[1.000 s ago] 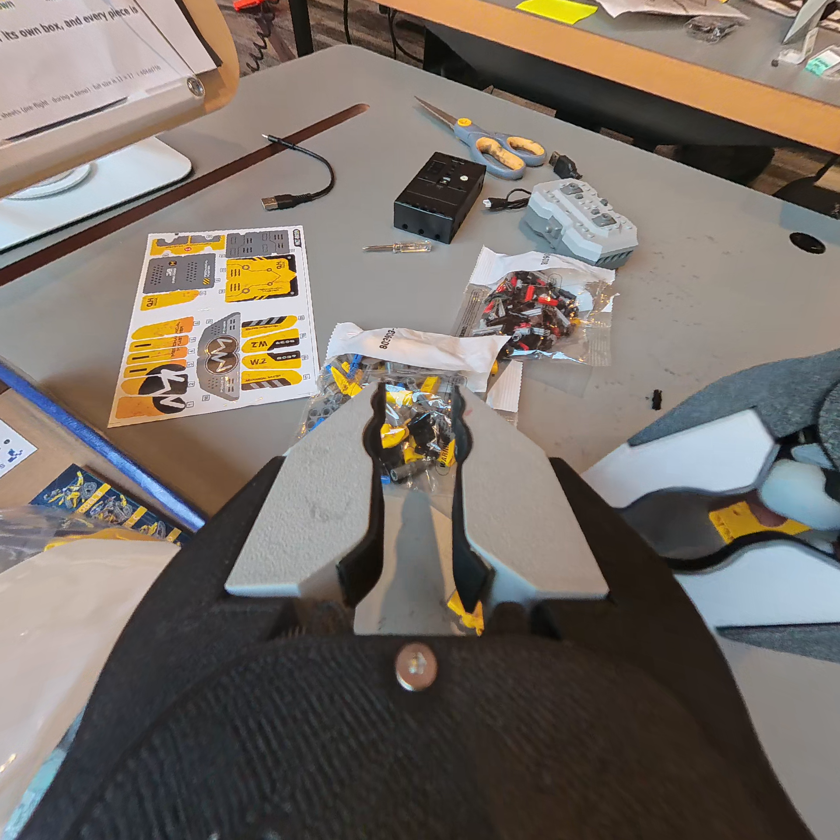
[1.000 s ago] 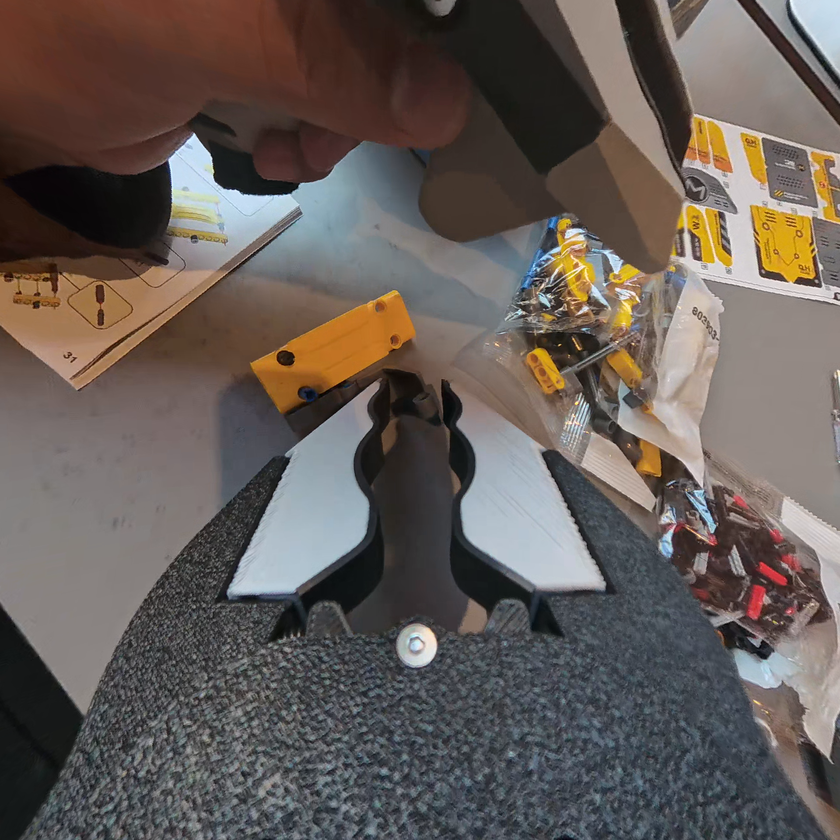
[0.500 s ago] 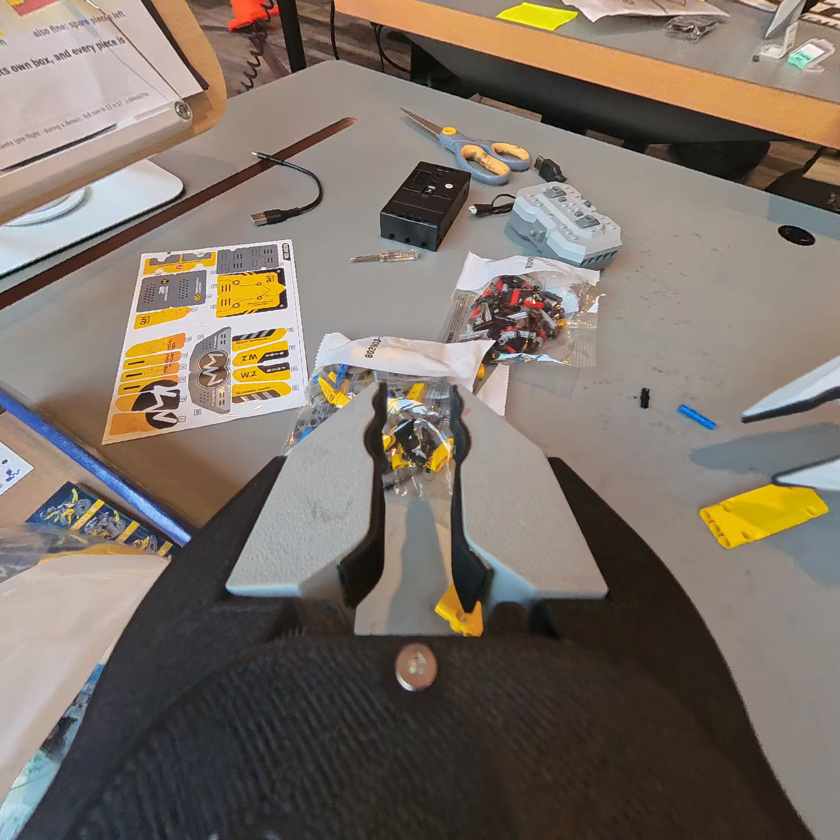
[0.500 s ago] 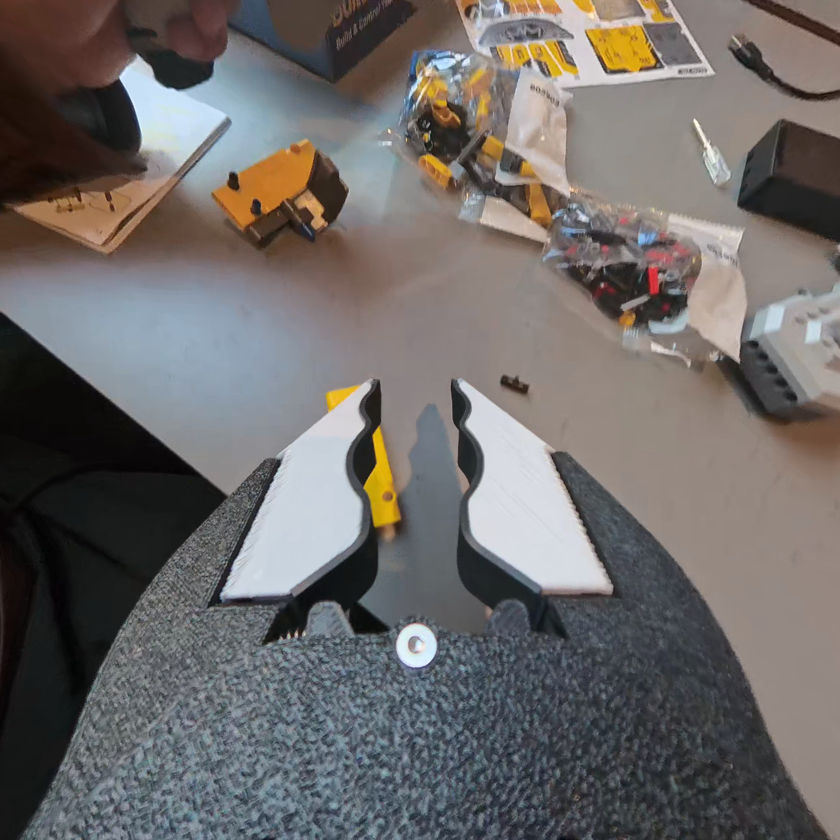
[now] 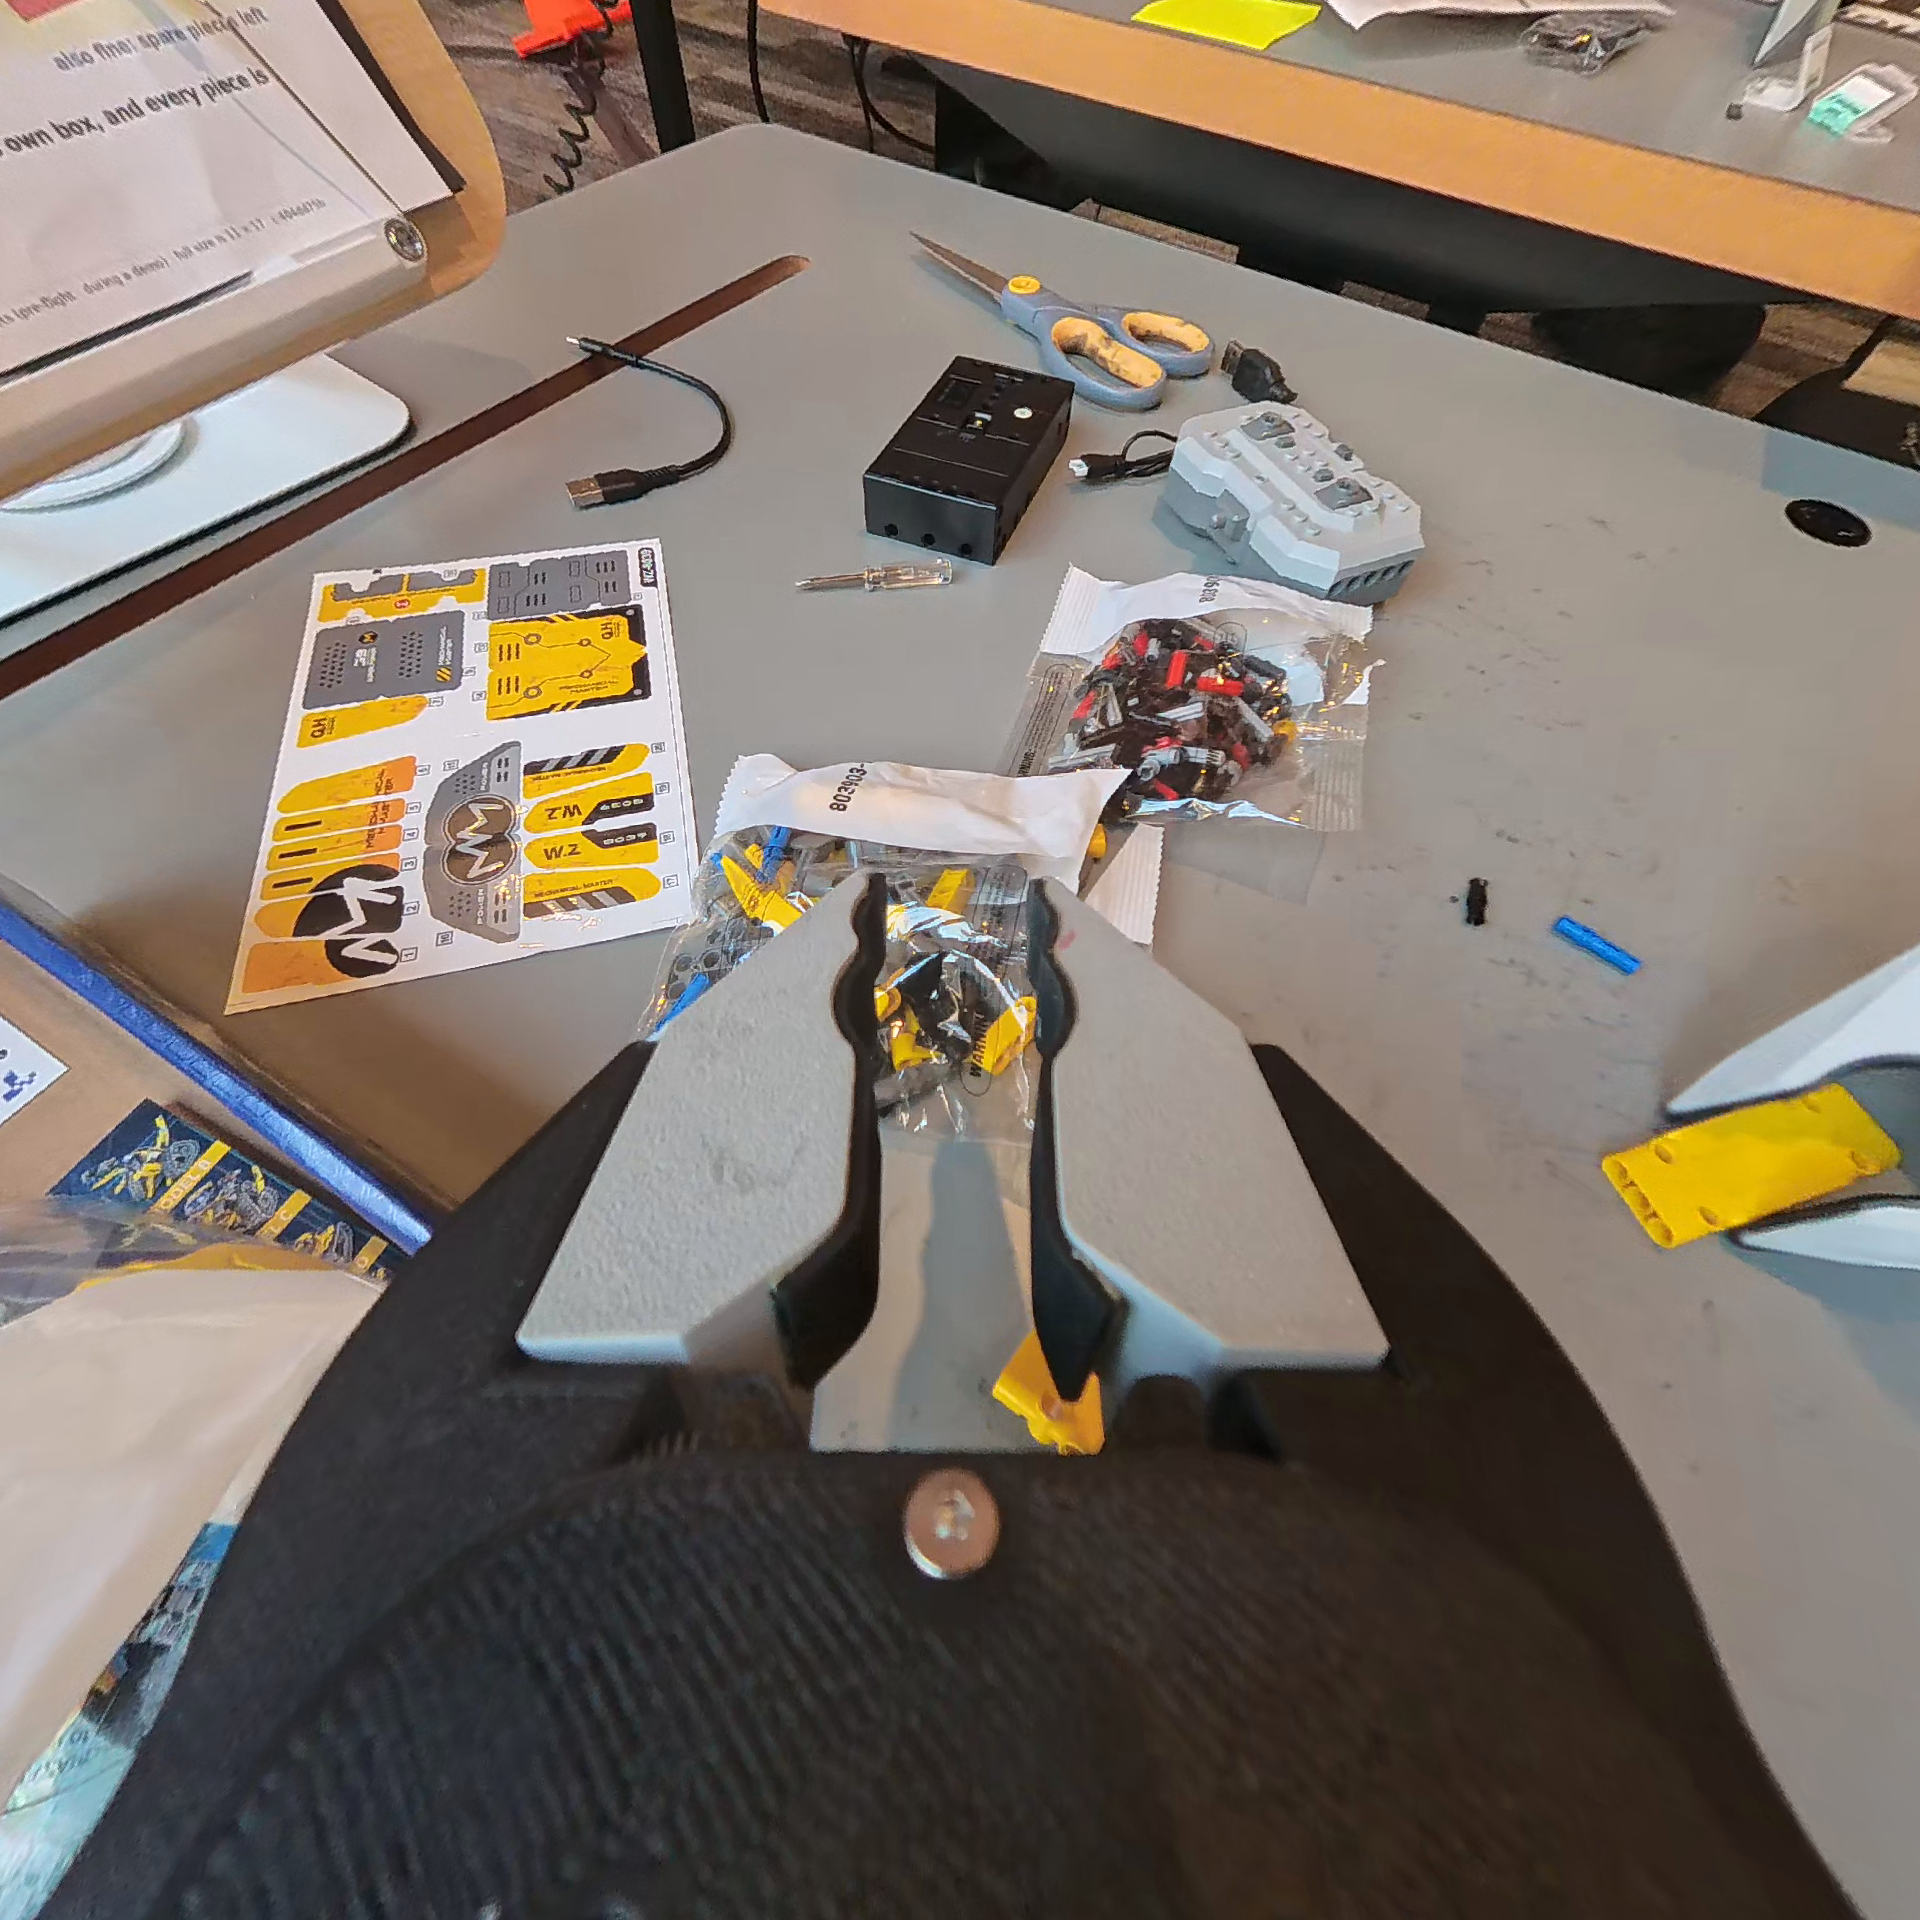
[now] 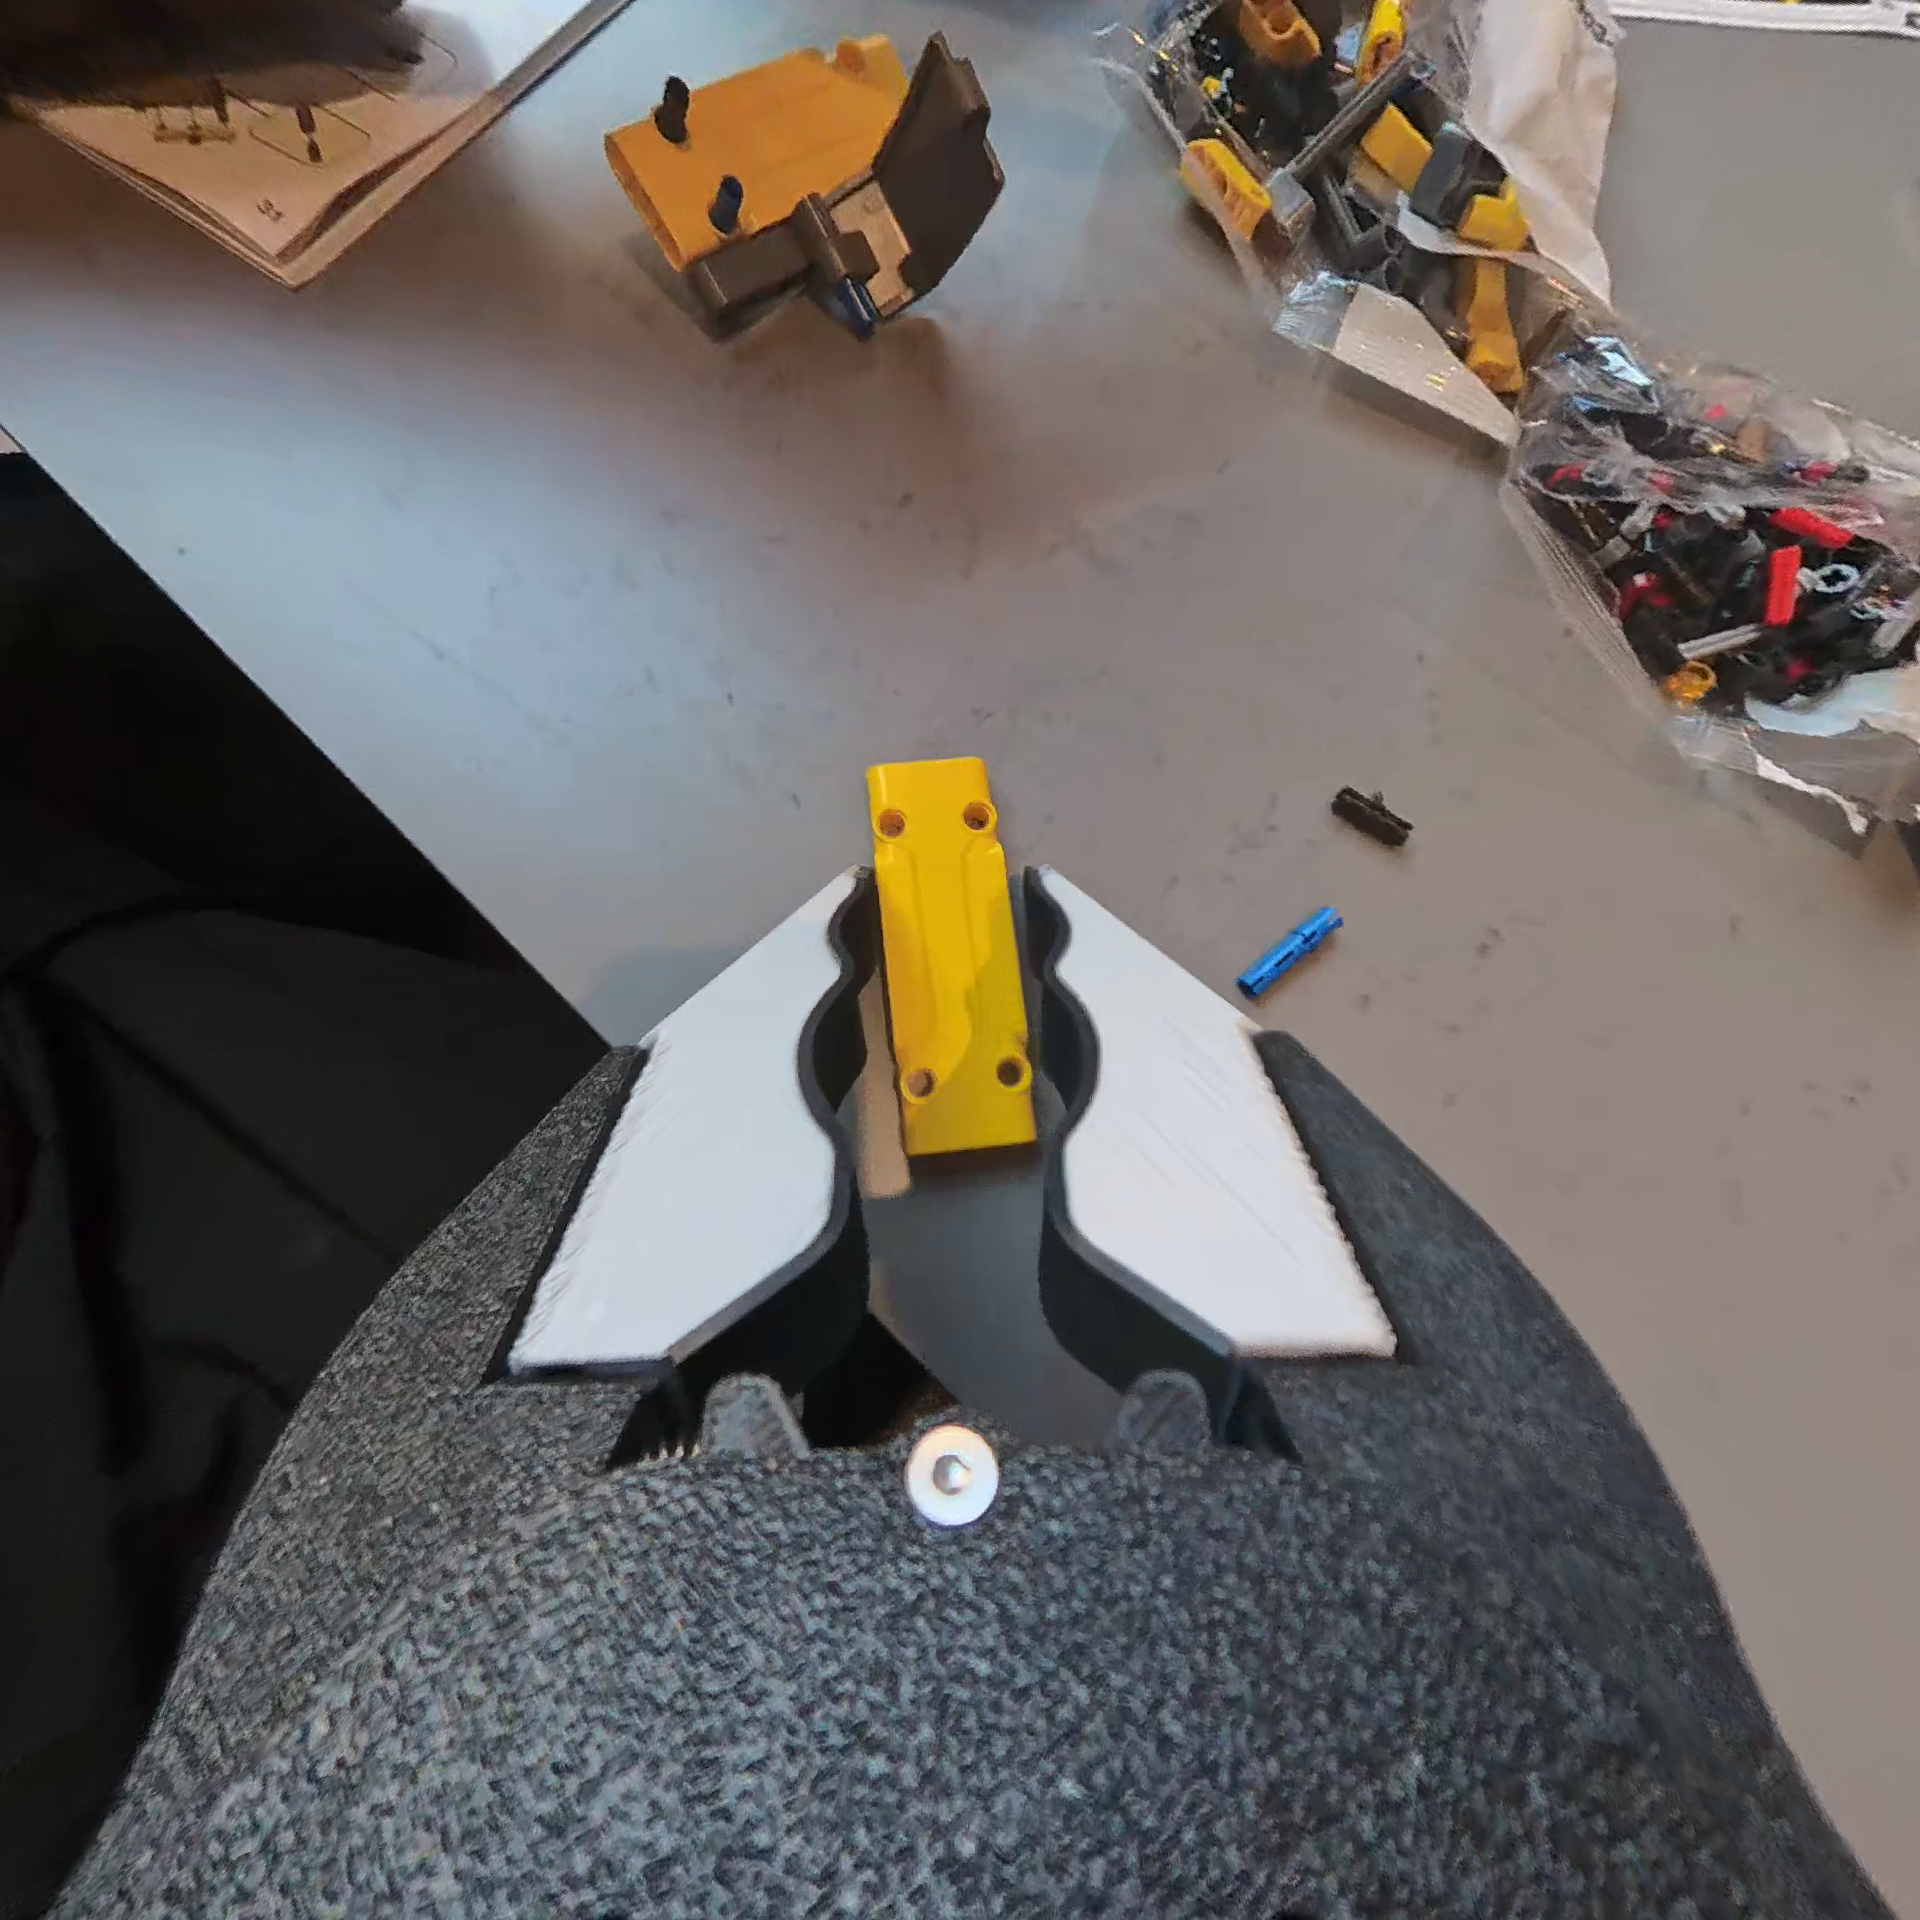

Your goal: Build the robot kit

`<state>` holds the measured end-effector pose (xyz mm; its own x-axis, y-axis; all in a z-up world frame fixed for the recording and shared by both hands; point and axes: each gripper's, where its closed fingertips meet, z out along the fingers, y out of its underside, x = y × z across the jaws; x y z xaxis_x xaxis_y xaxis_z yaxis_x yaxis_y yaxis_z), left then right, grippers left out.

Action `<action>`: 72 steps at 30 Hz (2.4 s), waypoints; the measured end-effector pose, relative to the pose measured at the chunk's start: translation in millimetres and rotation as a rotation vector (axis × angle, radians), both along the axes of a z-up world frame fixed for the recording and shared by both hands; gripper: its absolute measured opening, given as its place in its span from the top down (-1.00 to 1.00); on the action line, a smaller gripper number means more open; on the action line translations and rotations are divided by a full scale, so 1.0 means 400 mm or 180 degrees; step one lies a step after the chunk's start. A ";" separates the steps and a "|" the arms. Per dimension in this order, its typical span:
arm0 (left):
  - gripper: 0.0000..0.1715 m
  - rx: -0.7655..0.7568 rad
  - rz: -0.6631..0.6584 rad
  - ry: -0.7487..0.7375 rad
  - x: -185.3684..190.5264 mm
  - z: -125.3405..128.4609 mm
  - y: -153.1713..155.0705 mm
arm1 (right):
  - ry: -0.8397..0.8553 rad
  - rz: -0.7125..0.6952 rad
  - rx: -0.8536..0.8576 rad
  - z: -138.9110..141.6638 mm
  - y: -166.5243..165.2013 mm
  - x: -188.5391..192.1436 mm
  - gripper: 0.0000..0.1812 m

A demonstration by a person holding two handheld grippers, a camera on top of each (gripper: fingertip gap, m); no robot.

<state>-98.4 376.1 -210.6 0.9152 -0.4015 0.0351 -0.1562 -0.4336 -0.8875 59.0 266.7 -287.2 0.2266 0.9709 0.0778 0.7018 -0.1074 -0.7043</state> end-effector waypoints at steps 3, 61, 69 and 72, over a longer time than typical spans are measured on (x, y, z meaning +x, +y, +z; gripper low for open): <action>0.72 0.0002 0.0006 -0.0015 -0.002 0.001 0.001 | 0.0062 0.0020 -0.0028 -0.001 -0.003 -0.028 0.72; 0.74 -0.0016 -0.0141 0.0114 0.027 -0.007 -0.008 | 0.0571 -0.0992 -0.0521 0.013 0.160 0.071 0.95; 0.74 -0.0032 -0.0140 0.0124 0.027 -0.012 -0.007 | 0.0564 -0.0839 -0.0540 0.011 0.136 0.044 0.95; 0.74 -0.0032 -0.0138 0.0124 0.026 -0.012 -0.007 | 0.0544 -0.0750 -0.0549 0.007 0.121 0.025 0.95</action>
